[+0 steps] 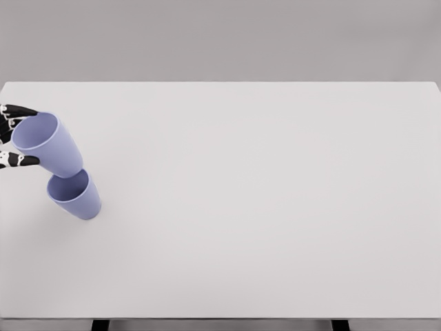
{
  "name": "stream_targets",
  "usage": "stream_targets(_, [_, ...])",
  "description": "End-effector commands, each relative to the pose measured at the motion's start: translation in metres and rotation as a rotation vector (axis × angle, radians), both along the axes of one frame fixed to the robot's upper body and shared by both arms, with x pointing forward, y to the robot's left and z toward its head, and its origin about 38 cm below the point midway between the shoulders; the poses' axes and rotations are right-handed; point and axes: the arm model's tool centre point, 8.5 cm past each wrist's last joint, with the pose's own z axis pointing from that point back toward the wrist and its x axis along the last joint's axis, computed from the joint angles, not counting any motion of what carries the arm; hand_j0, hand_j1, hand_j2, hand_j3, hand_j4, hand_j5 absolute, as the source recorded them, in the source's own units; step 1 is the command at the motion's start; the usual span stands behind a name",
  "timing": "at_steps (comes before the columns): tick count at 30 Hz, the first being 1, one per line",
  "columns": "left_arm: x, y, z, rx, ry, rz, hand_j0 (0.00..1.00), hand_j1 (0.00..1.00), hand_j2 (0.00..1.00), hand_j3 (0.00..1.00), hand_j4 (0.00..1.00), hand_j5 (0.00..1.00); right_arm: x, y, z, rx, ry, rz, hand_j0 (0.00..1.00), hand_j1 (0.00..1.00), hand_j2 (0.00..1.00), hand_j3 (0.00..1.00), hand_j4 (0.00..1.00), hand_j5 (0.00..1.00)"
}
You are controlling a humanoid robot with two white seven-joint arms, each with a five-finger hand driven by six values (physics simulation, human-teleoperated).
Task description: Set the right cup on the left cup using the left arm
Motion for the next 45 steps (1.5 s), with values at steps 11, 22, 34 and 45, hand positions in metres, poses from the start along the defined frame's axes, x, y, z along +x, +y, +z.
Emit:
stream_targets(11, [-0.008, 0.004, -0.005, -0.002, 0.012, -0.003, 0.63, 0.63, 0.63, 0.63, 0.63, 0.63, 0.0, 0.0, 0.0, 0.0, 0.0, 0.0, 1.0, 1.0, 1.0, 1.0, 1.0, 1.0])
stream_targets(22, [-0.01, 0.008, -0.001, -0.002, 0.008, -0.011, 0.63, 0.63, 0.63, 0.63, 0.63, 0.63, 0.0, 0.0, 0.0, 0.0, 0.0, 0.0, 1.0, 1.0, 1.0, 1.0, 1.0, 1.0])
stream_targets(34, [-0.019, 0.015, -0.002, -0.002, 0.024, -0.013, 0.63, 0.63, 0.63, 0.63, 0.63, 0.63, 0.0, 0.0, 0.0, 0.0, 0.0, 0.0, 1.0, 1.0, 1.0, 1.0, 1.0, 1.0])
stream_targets(45, [-0.022, 0.015, -0.009, -0.004, 0.046, -0.015, 0.63, 0.63, 0.63, 0.63, 0.63, 0.63, 0.0, 0.0, 0.0, 0.0, 0.0, 0.0, 1.0, 1.0, 1.0, 1.0, 1.0, 1.0])
